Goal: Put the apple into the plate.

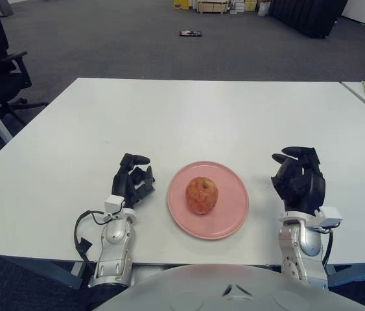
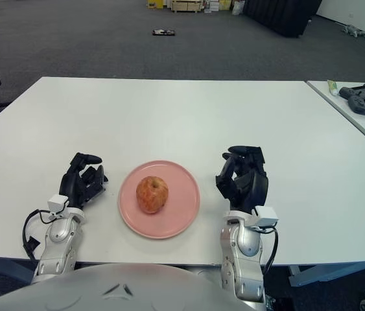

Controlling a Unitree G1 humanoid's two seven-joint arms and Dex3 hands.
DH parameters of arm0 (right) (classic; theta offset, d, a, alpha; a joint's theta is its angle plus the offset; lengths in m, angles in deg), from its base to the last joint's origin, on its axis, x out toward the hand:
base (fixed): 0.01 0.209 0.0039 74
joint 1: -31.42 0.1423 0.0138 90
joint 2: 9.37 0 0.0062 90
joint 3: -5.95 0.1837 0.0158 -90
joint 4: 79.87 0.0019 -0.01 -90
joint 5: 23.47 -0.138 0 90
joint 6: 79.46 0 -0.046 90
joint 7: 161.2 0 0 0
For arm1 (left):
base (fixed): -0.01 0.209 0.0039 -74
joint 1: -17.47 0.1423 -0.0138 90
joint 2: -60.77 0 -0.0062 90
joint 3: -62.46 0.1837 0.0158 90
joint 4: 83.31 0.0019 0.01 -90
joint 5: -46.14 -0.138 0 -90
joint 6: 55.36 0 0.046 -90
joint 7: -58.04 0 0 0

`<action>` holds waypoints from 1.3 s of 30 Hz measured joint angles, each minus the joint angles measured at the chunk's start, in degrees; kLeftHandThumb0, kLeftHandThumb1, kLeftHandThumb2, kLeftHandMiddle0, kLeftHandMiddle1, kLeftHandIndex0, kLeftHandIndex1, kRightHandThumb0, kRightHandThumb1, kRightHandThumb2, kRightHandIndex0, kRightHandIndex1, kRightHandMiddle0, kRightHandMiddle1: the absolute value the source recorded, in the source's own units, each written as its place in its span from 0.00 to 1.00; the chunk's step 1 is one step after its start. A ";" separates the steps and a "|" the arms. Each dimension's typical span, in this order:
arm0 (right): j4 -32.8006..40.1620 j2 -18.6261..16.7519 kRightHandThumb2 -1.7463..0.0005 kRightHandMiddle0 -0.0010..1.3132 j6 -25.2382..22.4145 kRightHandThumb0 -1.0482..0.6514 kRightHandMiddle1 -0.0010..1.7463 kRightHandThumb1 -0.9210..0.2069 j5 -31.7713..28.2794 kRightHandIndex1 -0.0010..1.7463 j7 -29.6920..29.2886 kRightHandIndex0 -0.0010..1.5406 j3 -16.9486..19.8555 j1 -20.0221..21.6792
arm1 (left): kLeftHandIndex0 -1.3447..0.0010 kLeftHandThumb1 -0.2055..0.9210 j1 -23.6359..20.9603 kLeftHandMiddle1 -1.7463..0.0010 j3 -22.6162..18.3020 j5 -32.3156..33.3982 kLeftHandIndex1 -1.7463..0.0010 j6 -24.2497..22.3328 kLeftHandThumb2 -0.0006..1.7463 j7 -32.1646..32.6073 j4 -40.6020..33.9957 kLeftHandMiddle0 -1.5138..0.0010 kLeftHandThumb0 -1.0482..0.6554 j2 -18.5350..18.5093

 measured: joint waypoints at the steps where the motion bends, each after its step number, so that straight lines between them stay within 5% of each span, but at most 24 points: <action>1: 0.00 0.00 0.43 0.32 -0.87 0.38 1.00 0.31 0.03 1.00 -0.13 0.62 -0.05 -0.01 | 0.72 0.73 0.00 0.00 0.00 0.06 0.00 0.00 0.54 -0.06 0.00 0.58 0.38 -0.01; 17: -9.40 0.10 0.37 0.36 -3.27 0.37 1.00 0.38 0.17 1.00 0.68 0.70 0.45 0.03 | 0.72 0.74 -0.02 0.00 0.02 0.05 0.00 -0.03 0.54 -0.13 0.00 0.58 0.38 -0.15; 39: -10.84 0.13 0.38 0.35 -2.08 0.37 1.00 0.36 0.91 1.00 1.54 0.69 0.52 0.15 | 0.72 0.74 -0.02 0.00 0.05 0.21 0.00 0.04 0.54 -0.31 0.01 0.59 0.39 -0.17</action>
